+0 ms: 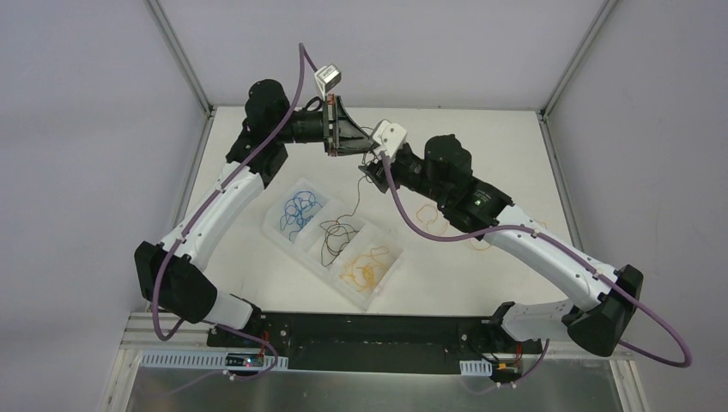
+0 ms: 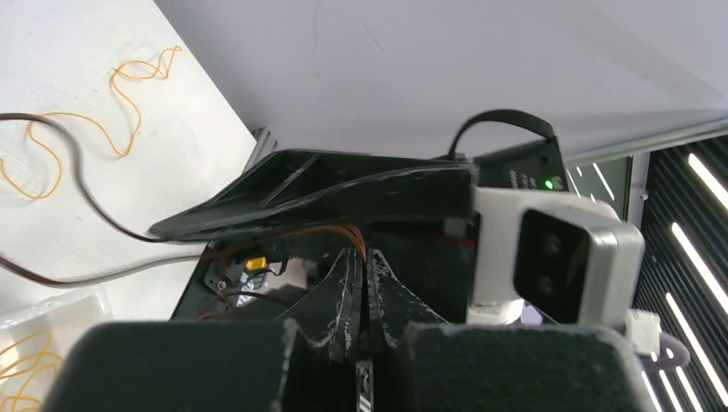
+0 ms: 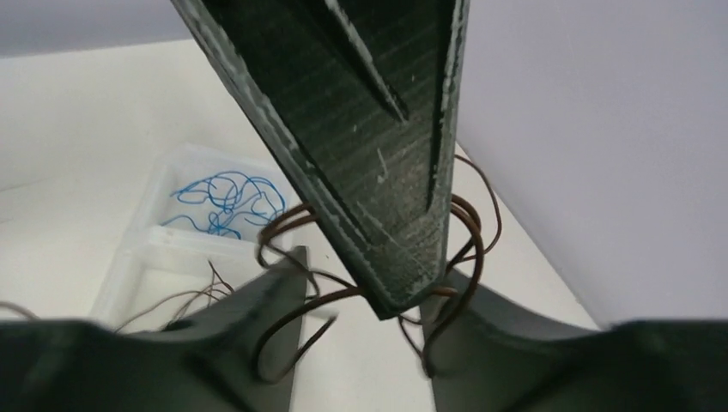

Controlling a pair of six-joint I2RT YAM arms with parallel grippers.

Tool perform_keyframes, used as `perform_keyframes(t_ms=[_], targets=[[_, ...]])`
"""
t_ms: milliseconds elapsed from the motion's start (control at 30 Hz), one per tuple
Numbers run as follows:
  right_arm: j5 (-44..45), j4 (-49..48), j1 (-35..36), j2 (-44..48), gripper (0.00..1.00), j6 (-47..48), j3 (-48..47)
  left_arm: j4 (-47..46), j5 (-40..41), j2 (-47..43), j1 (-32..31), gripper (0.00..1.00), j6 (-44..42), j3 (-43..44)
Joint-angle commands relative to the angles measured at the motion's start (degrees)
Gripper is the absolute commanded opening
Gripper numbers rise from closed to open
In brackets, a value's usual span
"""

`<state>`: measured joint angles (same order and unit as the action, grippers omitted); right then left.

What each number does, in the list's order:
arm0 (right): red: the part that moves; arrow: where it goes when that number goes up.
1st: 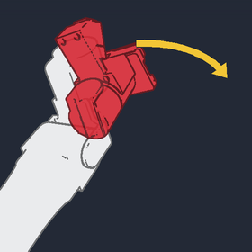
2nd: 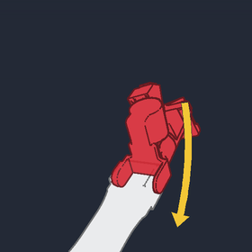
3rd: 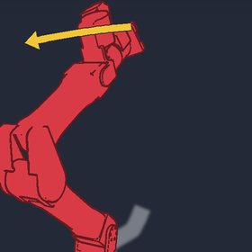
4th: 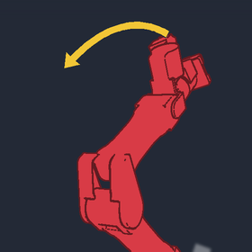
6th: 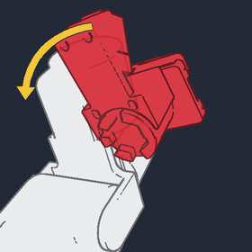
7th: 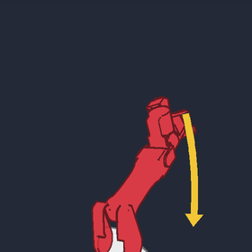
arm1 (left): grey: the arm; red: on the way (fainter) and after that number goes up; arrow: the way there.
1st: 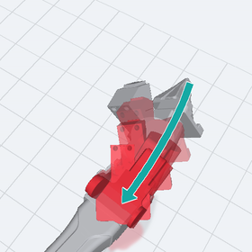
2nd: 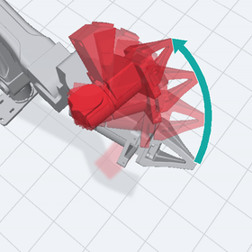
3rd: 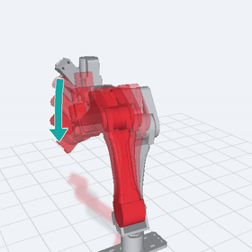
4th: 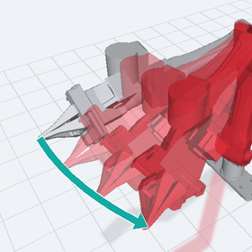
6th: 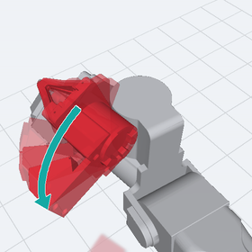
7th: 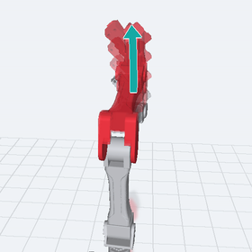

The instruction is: Untangle the cables

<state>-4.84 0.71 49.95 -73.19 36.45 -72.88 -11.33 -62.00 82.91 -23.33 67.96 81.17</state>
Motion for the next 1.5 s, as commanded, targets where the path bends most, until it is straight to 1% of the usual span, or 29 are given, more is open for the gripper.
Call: perform_keyframes(t_ms=[0, 33, 100, 200, 267, 333, 433, 500, 633, 733, 767, 800, 833, 867, 900, 933, 967, 1000, 1100, 1200, 1267, 1333, 1467], targets=[[-2.45, 1.43, -0.44, 2.28, 0.38, -0.56, -0.67, -0.18, -2.82, -4.60, -0.84, 0.00, -3.46, 0.24], [-2.98, 2.53, -0.58, 2.81, 0.24, -0.95, -0.65, 1.82, -2.74, -4.94, -0.76, 0.00, -5.41, 0.92], [-3.23, 3.18, -0.77, 3.84, 0.00, -2.42, -0.29, 8.45, -2.01, -5.60, -0.60, 0.00, -11.47, 3.15], [-6.31, 6.04, -2.48, 5.05, 0.00, -6.07, -1.02, 19.95, 1.00, -6.93, 0.04, 0.00, -23.49, 6.34], [-9.47, 9.71, -3.72, 5.40, 0.00, -9.51, -2.38, 30.81, 6.99, -8.05, 0.42, 0.00, -35.07, 9.93], [-12.71, 13.15, -4.50, 5.63, 0.00, -12.33, -3.30, 37.19, 15.46, -9.66, 0.48, 0.00, -44.57, 11.13], [-17.99, 16.79, -4.79, 5.72, 0.00, -16.71, -3.58, 38.40, 25.09, -12.34, 0.40, 0.00, -52.48, 9.86], [-21.14, 18.42, -4.78, 5.33, 0.00, -20.15, -3.83, 38.40, 28.72, -13.27, 0.31, 0.00, -56.18, 9.69], [-24.81, 18.88, -4.82, 4.61, 0.00, -26.47, -3.20, 37.90, 31.29, -14.19, 0.07, 0.00, -63.96, 10.29], [-25.62, 18.48, -4.95, 4.27, 0.00, -29.68, -2.51, 37.19, 32.95, -15.32, -0.30, 0.00, -68.82, 10.68], [-25.16, 18.63, -4.98, 4.09, 0.03, -30.06, -2.53, 37.33, 32.99, -15.59, -0.31, 0.00, -70.13, 10.83], [-24.20, 19.08, -5.19, 3.85, 0.24, -30.16, -2.82, 37.84, 32.84, -15.92, -0.35, 0.00, -71.09, 10.81], [-23.29, 19.66, -5.57, 3.66, 0.48, -30.27, -3.31, 39.09, 32.45, -16.50, -0.34, 0.00, -72.02, 10.66], [-22.48, 20.39, -6.09, 3.48, 0.67, -30.40, -4.18, 40.73, 31.74, -16.93, -0.31, 0.00, -72.58, 10.13], [-21.58, 21.37, -6.82, 3.32, 0.78, -30.42, -5.06, 42.35, 31.28, -17.44, -0.27, 0.00, -72.69, 9.31], [-20.97, 22.36, -7.67, 3.27, 0.84, -30.33, -6.05, 44.03, 30.80, -18.14, -0.31, 0.00, -72.75, 8.00], [-20.63, 23.31, -8.53, 3.38, 0.88, -30.13, -6.73, 45.47, 30.81, -18.77, -0.26, 0.00, -72.90, 6.36], [-20.50, 24.22, -9.54, 3.56, 0.90, -29.94, -7.25, 47.16, 31.36, -19.45, -0.27, 0.00, -73.15, 4.71], [-20.41, 26.36, -12.00, 5.08, 0.93, -29.56, -6.67, 48.93, 37.48, -20.43, -0.18, 0.00, -73.03, -1.54], [-20.09, 27.44, -14.32, 7.06, 0.95, -29.52, -5.11, 48.80, 41.70, -21.12, 0.43, 0.00, -71.64, -7.70], [-19.79, 28.35, -16.05, 8.36, 0.96, -29.29, -4.17, 48.42, 42.21, -21.47, 1.00, 0.00, -70.07, -10.63], [-19.84, 29.17, -18.61, 9.42, 0.96, -29.22, -3.35, 48.13, 42.09, -21.60, 1.31, 0.00, -69.05, -12.46], [-20.88, 30.99, -22.64, 10.51, 0.96, -29.22, -2.66, 48.16, 42.24, -21.56, 1.82, 0.00, -68.88, -12.73]])
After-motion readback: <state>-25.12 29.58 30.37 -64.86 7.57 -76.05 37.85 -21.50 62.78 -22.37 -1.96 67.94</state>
